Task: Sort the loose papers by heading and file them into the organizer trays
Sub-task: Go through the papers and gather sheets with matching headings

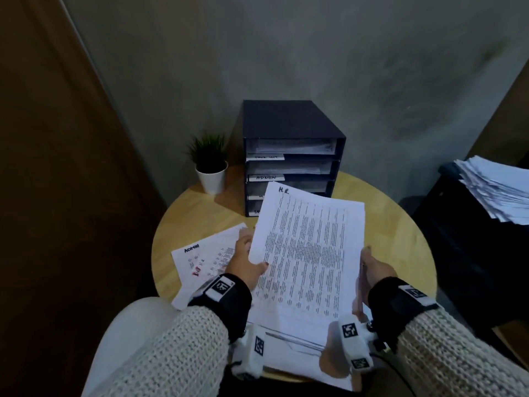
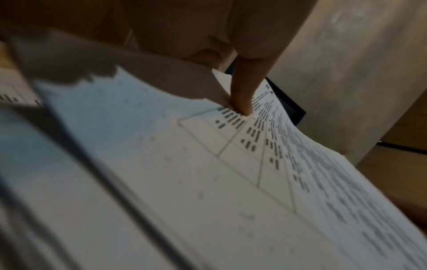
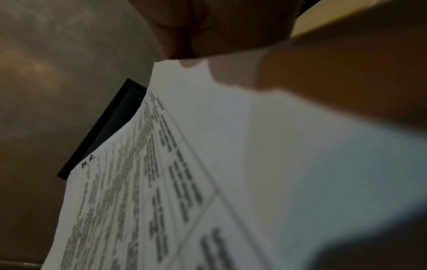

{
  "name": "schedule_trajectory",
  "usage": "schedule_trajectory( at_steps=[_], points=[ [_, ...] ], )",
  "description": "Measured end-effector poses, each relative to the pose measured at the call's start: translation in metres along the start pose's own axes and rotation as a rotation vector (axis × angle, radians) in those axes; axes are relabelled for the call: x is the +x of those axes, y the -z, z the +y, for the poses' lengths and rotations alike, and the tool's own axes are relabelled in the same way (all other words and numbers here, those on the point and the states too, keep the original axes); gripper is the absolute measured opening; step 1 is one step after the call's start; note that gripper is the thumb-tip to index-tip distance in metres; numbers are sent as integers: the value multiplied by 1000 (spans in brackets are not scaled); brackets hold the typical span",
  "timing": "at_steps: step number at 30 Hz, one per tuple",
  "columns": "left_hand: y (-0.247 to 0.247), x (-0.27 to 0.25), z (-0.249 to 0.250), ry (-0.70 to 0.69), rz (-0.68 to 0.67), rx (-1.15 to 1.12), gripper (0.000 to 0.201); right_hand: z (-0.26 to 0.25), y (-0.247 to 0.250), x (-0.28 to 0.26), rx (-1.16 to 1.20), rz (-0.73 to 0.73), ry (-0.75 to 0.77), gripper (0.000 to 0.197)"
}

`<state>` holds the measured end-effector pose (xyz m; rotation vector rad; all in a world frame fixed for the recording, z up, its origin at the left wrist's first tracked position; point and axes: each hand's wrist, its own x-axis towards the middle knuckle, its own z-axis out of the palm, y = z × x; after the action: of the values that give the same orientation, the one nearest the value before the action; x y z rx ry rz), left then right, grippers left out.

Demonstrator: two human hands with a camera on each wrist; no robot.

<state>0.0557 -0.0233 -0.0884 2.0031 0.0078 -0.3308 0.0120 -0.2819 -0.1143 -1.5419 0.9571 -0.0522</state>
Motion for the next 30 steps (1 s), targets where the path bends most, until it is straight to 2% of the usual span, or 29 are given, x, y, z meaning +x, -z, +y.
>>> schedule_trajectory(
  at_steps=[1, 2, 4, 5, 7, 10, 12, 14, 17, 19, 22, 27, 30],
  points=[
    [-5, 1, -1, -10, -26, 41, 62, 1, 0, 0, 2, 2, -20, 68],
    [-10, 0, -1, -17, -45, 92, 59, 2, 0, 1, -27, -29, -25, 67],
    [-24, 0, -2, -37, -69, 152, 51, 7, -1, 4, -222, -118, 9, 49],
    [-31, 0, -2, -47, -80, 172, 45, 8, -1, 5, -357, -137, 32, 49],
    [-45, 1, -3, -47, -75, 233, 33, 8, -4, 8, -586, -91, 40, 55],
    [-55, 13, -10, 71, -12, 239, 41, 2, -4, 12, -808, -55, -16, 66],
    [-56, 21, -17, 153, -19, 331, 43, -3, -3, 14, -798, -28, -47, 64],
    [-57, 29, -23, 159, -37, 388, 41, -7, 0, 16, -810, -9, -17, 60],
    [-61, 35, -25, 142, -79, 317, 38, 2, -1, 23, -951, -32, 20, 59],
    [-61, 36, -21, 144, -87, 291, 41, 10, 0, 32, -963, -41, 18, 57],
    [-63, 33, -13, 81, -87, 251, 42, 8, 0, 33, -964, -23, 5, 57],
    [-82, 0, 6, -87, -142, 72, 26, 3, 0, 27, -964, -42, -39, 55],
    [-84, -4, 11, -115, -91, -29, 51, 4, 0, 26, -944, -27, -16, 61]
  ],
)
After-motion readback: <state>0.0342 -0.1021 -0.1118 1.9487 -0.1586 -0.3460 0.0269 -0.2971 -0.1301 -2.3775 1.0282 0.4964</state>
